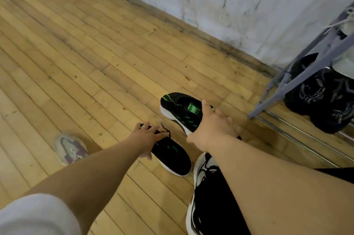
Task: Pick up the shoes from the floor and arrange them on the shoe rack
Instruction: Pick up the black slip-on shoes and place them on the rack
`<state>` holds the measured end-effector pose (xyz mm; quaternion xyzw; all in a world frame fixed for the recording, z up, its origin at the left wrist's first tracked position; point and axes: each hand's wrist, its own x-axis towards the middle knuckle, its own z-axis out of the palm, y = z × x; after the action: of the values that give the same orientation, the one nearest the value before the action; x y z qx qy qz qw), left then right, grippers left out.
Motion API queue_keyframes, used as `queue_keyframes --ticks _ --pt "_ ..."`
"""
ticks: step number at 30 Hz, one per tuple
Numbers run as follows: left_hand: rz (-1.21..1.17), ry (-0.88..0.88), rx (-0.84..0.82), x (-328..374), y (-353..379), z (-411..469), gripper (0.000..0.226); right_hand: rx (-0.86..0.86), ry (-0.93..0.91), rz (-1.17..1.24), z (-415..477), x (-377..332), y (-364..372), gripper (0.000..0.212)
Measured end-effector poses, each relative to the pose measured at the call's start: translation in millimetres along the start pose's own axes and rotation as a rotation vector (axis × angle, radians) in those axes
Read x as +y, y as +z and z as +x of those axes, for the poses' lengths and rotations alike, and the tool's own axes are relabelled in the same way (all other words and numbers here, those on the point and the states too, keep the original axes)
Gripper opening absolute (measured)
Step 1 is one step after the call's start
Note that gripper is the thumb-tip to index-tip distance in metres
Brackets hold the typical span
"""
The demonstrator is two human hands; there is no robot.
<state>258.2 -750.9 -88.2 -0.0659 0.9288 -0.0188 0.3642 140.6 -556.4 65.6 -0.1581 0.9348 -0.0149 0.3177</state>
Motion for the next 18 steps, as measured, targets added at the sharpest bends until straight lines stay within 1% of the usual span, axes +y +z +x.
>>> queue_keyframes --ticks 1,4,5,7,10,12,13,14,16,18 --pt "0.031 -0.001 -0.017 1.2 2.7 5.7 0.113 -0.003 0.004 0.012 3.7 0.5 -0.3 0.117" --pt "0.085 -0.040 0.046 9.4 10.0 14.1 0.100 -0.002 0.031 0.081 13.6 3.8 -2.4 0.116" --pt "0.091 -0.054 0.054 11.4 11.6 14.9 0.098 -0.004 0.047 0.106 15.5 5.2 -3.5 0.117" --pt "0.049 -0.077 0.034 11.3 15.1 12.2 0.101 -0.010 0.075 0.135 18.7 6.3 -4.9 0.117" --pt "-0.113 -0.135 0.010 11.9 21.2 -7.5 0.107 -0.009 0.100 0.205 20.8 6.0 -3.8 0.119" --pt "-0.268 -0.221 -0.002 18.3 34.5 -25.0 0.106 0.007 0.094 0.249 18.6 4.4 -4.3 0.120" --pt "-0.381 -0.281 -0.003 23.2 42.0 -34.2 0.105 0.015 0.084 0.257 16.5 3.9 -5.4 0.118" --pt "-0.531 -0.336 0.005 28.6 49.0 -43.5 0.103 0.024 0.074 0.269 13.0 3.3 -7.7 0.117" --pt "-0.918 -0.424 0.052 37.4 55.8 -61.4 0.097 0.042 0.044 0.317 4.5 0.6 -16.5 0.113" --pt "-1.255 -0.507 0.129 42.7 50.7 -81.2 0.089 0.061 -0.014 0.371 -7.6 -2.8 -34.2 0.114"
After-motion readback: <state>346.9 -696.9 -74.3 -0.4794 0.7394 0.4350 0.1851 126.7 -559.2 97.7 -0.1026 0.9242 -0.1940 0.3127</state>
